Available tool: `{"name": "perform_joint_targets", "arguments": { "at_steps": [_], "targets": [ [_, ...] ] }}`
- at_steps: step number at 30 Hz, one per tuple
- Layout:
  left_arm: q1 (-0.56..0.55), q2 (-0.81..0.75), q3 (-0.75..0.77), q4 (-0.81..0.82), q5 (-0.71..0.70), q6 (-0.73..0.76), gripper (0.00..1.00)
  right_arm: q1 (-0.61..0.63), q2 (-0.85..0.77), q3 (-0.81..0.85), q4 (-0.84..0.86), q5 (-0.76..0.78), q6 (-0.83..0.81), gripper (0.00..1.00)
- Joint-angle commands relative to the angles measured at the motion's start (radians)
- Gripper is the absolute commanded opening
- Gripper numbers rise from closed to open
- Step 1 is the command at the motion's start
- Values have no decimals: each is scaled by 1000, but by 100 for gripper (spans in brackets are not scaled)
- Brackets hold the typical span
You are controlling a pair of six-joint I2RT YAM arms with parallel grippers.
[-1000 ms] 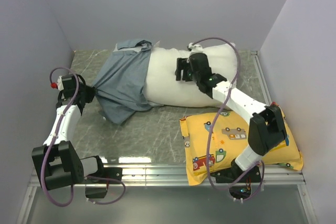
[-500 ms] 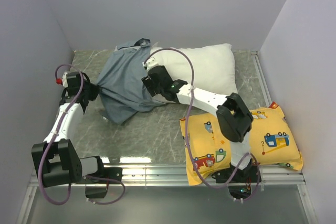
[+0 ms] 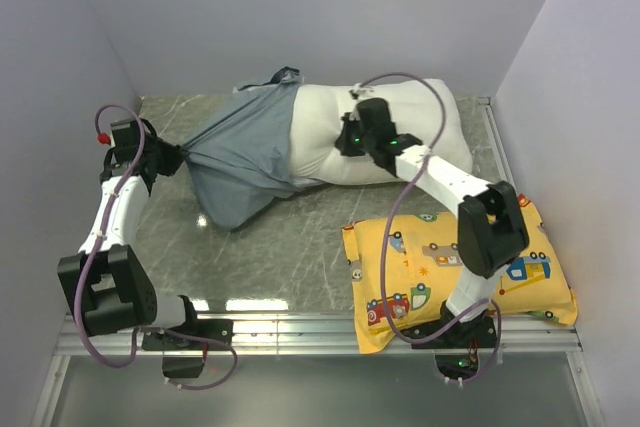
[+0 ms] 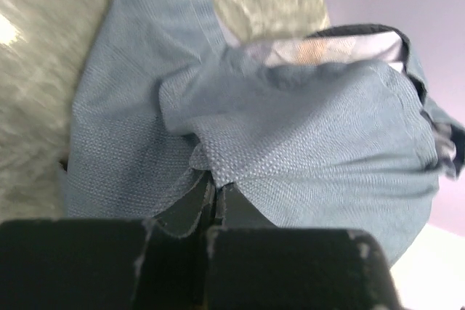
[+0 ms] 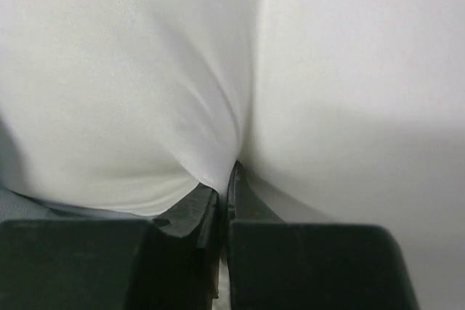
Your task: Remove the pillowcase from the pillow
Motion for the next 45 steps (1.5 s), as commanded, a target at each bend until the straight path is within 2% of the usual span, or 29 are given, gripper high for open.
{"name": "perform_joint_targets", "arguments": {
  "at_steps": [1, 4, 7, 8, 10, 11, 14, 17, 18, 20, 21, 24, 25, 30, 33, 35, 37, 38, 41, 44, 45],
  "targets": [
    [66, 25, 71, 33, -106, 21, 1, -142, -78, -60, -111, 45, 68, 0],
    [54, 45, 82, 83, -37, 59, 0, -141, -95, -49, -102, -32, 67, 0],
    [-25, 61, 152, 41, -40, 132, 9, -142, -96, -36, -99, -76, 80, 0],
    [-53, 58, 169, 27, -80, 169, 20, -141, -95, -20, -102, -87, 88, 0],
    [-128, 35, 195, 16, -97, 201, 34, -139, -93, -14, -94, -107, 94, 0],
    [-154, 28, 205, 5, -118, 227, 48, -139, -93, -8, -93, -115, 103, 0],
    [-274, 12, 243, -36, -181, 272, 68, -135, -95, 1, -90, -120, 109, 0],
    [-406, -8, 246, -50, -215, 291, 77, -130, -89, 12, -94, -118, 113, 0],
    [-487, -13, 235, -53, -248, 291, 79, -130, -86, 13, -96, -118, 114, 0],
    [-576, -7, 223, -47, -281, 283, 83, -118, -84, 15, -93, -110, 117, 0],
    [-668, 19, 223, -50, -330, 272, 85, -107, -84, 23, -94, -106, 119, 0],
    [-815, 71, 237, -68, -425, 255, 87, -89, -76, 41, -106, -87, 117, 0],
    [-840, 112, 241, -73, -477, 240, 88, -83, -75, 47, -116, -83, 114, 0],
    [-935, 232, 283, -96, -554, 209, 90, -60, -73, 66, -129, -70, 105, 0],
    [-949, 310, 320, -162, -631, 168, 83, -58, -78, 64, -136, -61, 100, 0],
    [-949, 329, 311, -199, -677, 133, 69, -60, -79, 67, -145, -43, 91, 0],
    [-948, 300, 255, -190, -703, 113, 51, -61, -84, 72, -158, -21, 82, 0],
    [-945, 285, 232, -185, -727, 90, 27, -63, -86, 79, -165, -2, 77, 0],
    [-900, 219, 153, -185, -740, 48, 1, -78, -92, 99, -185, 18, 67, 0],
    [-795, 142, 56, -156, -685, 15, 0, -105, -107, 109, -194, 20, 70, 0],
    [-721, 121, -9, -112, -654, 5, 0, -113, -118, 107, -192, 19, 71, 0]
  ]
}}
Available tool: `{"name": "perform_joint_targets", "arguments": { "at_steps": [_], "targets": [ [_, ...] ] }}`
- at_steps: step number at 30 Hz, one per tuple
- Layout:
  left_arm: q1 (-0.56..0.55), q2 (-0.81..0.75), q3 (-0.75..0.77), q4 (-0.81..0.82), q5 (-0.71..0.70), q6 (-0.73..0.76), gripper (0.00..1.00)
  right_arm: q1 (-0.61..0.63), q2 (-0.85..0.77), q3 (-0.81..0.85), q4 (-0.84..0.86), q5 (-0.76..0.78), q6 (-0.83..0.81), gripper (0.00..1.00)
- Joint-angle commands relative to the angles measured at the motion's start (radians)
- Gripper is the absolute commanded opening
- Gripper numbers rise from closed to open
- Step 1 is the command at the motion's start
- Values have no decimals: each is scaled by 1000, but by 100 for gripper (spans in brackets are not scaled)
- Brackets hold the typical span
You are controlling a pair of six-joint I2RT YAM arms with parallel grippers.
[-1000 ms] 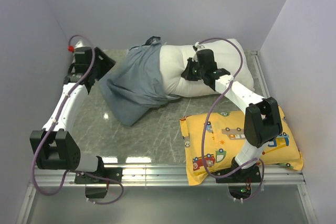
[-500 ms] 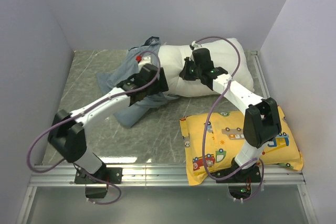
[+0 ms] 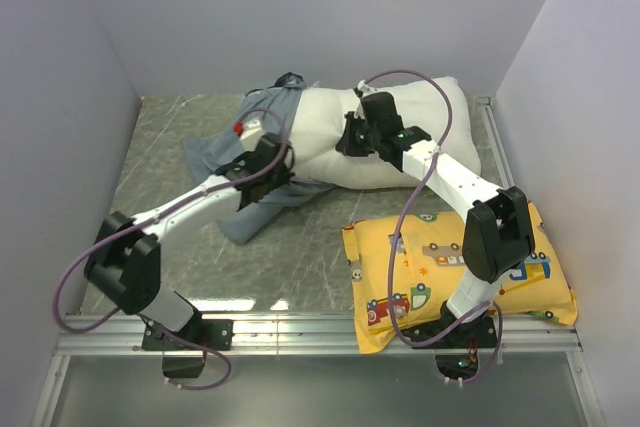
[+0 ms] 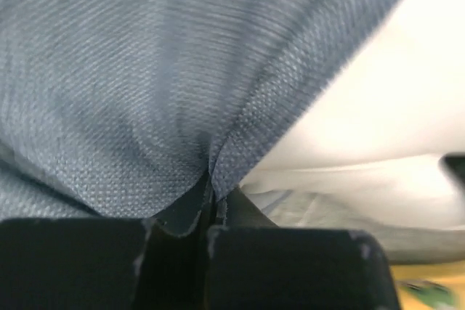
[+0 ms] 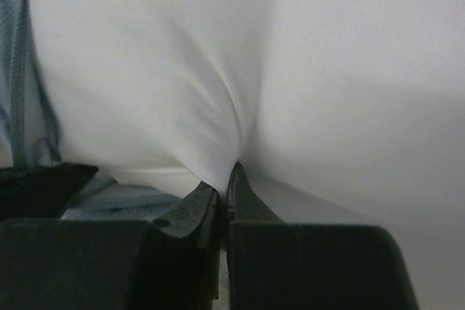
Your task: Remove the pillowcase from the pillow
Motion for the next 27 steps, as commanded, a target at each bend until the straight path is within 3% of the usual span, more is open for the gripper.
{"name": "perform_joint_targets", "arguments": {
  "at_steps": [1, 6, 12, 14, 17, 22, 27],
  "targets": [
    [201, -123, -147, -49, -2, -47, 1, -69, -52, 60, -6, 114, -6, 0],
    [377, -157, -260, 33, 92, -100, 1, -120, -100, 46, 3, 66, 6, 0],
    [448, -104, -246, 33, 115, -115, 2, -186, -167, 0, 31, -18, 31, 0],
    [459, -120, -253, 51, 132, -113, 11, -214, -181, -12, 31, -30, 32, 0],
    [462, -147, -276, 85, 140, -98, 14, -235, -196, -18, 30, -44, 31, 0],
    [463, -113, -266, 91, 163, -89, 0, -241, -227, -29, 60, -130, 57, 0],
    [467, -62, -257, 86, 97, -93, 1, -267, -288, -8, 56, -194, 70, 0]
  ]
}}
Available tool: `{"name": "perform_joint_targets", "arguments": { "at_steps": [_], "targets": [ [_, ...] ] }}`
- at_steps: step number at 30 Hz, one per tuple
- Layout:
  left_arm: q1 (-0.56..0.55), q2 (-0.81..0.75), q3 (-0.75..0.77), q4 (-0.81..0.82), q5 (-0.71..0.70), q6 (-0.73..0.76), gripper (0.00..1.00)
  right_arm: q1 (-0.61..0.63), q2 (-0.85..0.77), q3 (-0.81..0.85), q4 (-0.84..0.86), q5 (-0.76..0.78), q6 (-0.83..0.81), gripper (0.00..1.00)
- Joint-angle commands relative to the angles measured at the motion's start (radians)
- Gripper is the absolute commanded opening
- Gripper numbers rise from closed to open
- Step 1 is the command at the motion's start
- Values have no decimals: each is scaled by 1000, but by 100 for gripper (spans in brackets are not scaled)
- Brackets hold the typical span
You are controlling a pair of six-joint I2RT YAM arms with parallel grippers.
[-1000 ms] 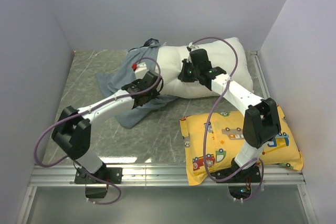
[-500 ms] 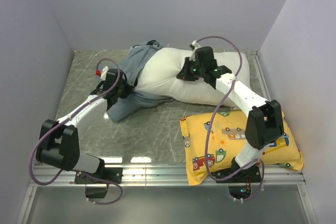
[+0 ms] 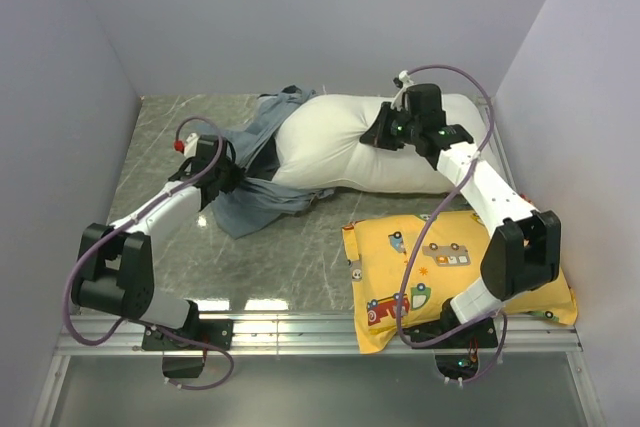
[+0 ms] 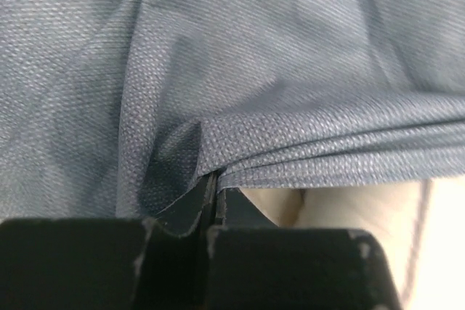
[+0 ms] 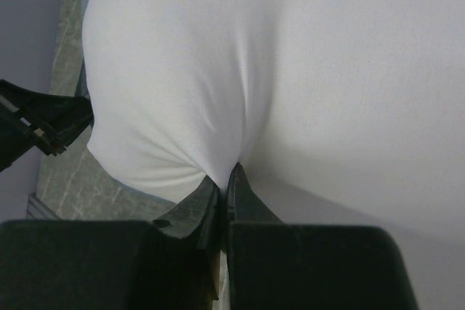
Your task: Remove the pillowcase from the pillow
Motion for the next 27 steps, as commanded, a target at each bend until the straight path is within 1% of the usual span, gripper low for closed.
{"name": "perform_joint_targets", "arguments": {
  "at_steps": [1, 7, 13, 18, 24, 27],
  "targets": [
    [52, 67, -6, -84, -202, 39, 0, -96, -146, 45, 108, 13, 41, 0],
    [53, 121, -47, -25, -180, 33, 1, -135, -177, 101, 114, -71, 82, 0],
    [53, 153, -47, 6, -142, 49, 1, -152, -219, 97, 145, -139, 107, 0],
    [53, 187, -32, 14, -125, 58, 1, -172, -272, 103, 180, -228, 150, 0],
    [45, 192, -48, 78, -67, 73, 1, -175, -305, 127, 213, -243, 163, 0],
    [32, 167, -62, 98, -41, 91, 0, -175, -282, 123, 277, -268, 196, 0]
  ]
}}
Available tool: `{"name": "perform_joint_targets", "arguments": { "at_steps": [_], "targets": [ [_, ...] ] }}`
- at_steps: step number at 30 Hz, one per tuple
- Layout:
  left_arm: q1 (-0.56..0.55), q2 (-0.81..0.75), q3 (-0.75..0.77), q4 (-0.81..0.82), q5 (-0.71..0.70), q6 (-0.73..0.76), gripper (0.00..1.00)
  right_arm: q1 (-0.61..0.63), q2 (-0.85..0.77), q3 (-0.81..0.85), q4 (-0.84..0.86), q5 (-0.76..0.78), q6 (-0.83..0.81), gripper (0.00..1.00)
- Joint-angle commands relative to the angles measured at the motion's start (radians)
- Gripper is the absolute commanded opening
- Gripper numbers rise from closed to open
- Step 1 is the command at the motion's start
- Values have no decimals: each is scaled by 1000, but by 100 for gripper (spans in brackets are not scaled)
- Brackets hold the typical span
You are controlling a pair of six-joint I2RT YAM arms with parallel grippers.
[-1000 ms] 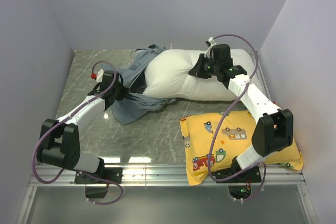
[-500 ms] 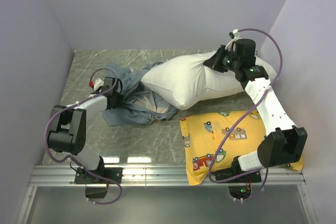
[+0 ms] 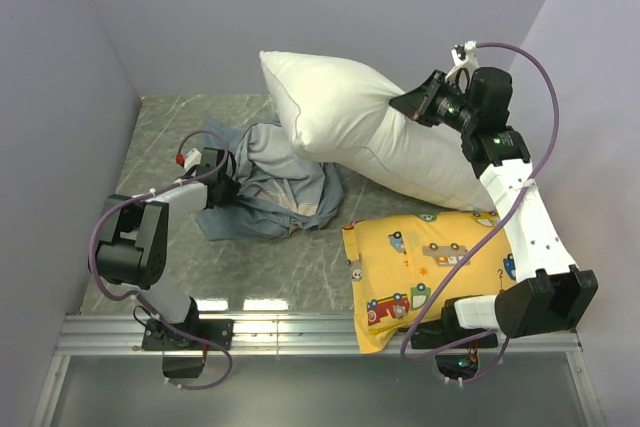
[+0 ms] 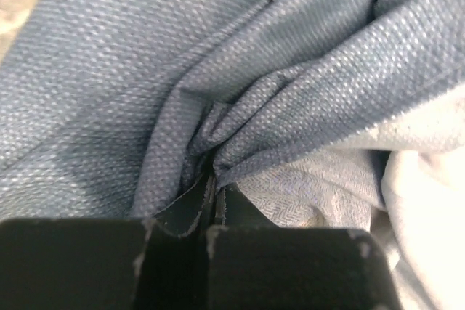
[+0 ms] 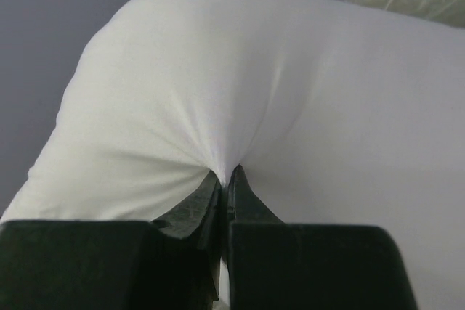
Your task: Remove the pillowcase from the pillow
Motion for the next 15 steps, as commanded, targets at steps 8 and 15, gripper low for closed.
{"name": "perform_joint_targets", "arguments": {
  "at_steps": [8, 15],
  "targets": [
    [-82, -143, -36, 48, 84, 85, 11, 54, 164, 75, 459, -120, 125, 0],
    [-109, -339, -41, -38, 75, 103, 32, 236, 323, 94, 497, -31, 41, 0]
  ]
}}
